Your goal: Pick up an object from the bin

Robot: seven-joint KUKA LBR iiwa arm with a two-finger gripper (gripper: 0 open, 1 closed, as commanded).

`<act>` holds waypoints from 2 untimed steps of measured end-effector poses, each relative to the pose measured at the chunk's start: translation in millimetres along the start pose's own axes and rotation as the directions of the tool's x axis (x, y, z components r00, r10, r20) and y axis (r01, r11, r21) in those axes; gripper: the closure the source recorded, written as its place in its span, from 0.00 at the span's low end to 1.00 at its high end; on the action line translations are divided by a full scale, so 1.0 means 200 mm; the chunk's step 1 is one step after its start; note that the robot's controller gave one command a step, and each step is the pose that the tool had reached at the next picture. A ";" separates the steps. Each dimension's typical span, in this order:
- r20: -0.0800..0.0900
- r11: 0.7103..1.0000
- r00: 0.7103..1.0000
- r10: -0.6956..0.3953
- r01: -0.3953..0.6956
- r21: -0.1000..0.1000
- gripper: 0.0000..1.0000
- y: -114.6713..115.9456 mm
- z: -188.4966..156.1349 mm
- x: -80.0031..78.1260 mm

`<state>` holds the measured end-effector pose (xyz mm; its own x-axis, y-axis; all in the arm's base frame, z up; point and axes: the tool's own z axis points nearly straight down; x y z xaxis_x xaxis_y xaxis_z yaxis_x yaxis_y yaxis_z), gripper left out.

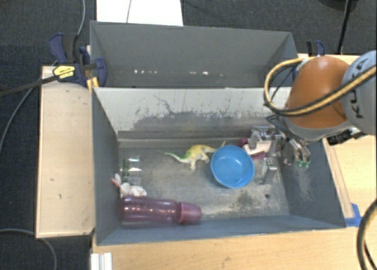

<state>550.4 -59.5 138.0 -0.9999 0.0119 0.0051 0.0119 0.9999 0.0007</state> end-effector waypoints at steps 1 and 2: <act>0.008 1.000 1.000 -0.002 0.002 0.001 0.00 0.00 -0.02 -0.01; 0.007 1.000 1.000 -0.003 0.003 0.001 0.00 0.16 0.07 0.07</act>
Offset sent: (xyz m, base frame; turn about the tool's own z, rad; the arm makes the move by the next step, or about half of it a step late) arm -0.0236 0.0530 -0.0252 -0.0033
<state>537.1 -28.2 124.8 -1.0000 0.0093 -0.0014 0.0093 1.0000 -0.0003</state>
